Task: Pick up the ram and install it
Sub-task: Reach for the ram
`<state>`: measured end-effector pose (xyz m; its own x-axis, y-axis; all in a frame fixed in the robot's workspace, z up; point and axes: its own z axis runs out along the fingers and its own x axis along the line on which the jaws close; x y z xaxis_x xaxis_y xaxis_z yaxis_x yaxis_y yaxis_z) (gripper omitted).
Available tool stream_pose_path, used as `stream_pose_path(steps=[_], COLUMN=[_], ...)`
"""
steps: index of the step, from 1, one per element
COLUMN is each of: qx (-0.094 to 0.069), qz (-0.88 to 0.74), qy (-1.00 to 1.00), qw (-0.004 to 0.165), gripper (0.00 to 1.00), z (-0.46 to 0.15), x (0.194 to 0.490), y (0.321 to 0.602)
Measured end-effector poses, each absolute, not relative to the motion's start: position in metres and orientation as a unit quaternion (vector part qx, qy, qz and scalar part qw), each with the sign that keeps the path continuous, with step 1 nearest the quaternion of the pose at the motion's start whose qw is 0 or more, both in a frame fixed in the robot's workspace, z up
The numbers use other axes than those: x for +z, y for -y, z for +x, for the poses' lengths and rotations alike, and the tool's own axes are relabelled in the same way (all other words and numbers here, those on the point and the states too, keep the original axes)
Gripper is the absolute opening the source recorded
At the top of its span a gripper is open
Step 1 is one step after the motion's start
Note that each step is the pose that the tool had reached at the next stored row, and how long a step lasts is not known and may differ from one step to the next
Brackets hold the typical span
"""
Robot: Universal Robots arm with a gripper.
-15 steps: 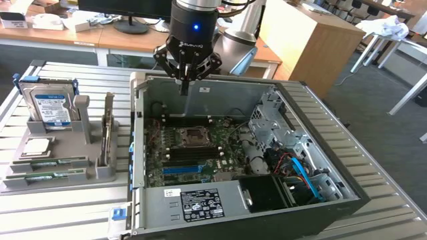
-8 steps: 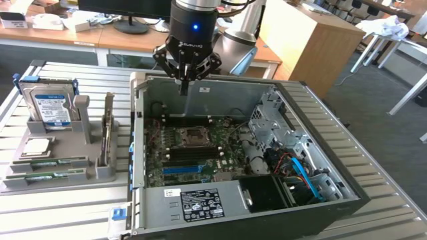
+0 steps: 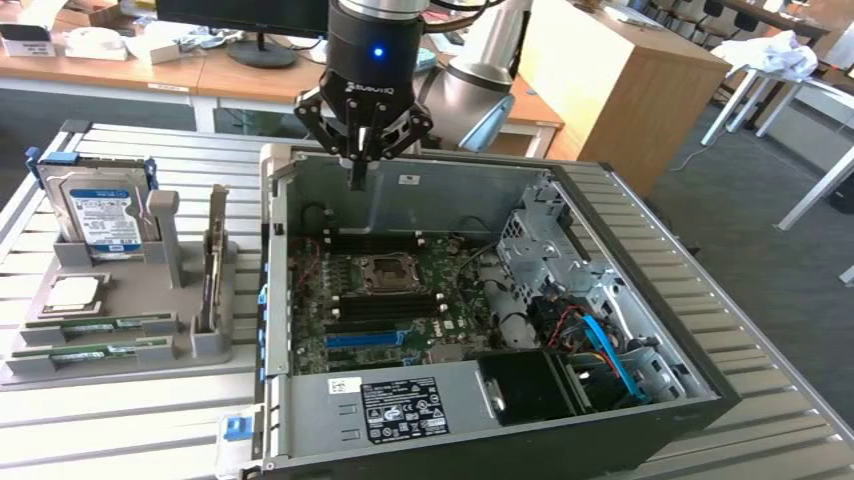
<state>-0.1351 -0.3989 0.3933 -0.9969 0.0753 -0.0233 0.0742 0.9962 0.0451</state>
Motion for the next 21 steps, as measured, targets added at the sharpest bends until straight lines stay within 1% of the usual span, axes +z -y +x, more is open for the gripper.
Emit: stream_pose_path(steps=[21], qx=[0.022], qz=[0.037], qy=[-0.999], qw=[0.013], gripper=[0.10], z=[-0.177], x=[0.393], y=[0.399])
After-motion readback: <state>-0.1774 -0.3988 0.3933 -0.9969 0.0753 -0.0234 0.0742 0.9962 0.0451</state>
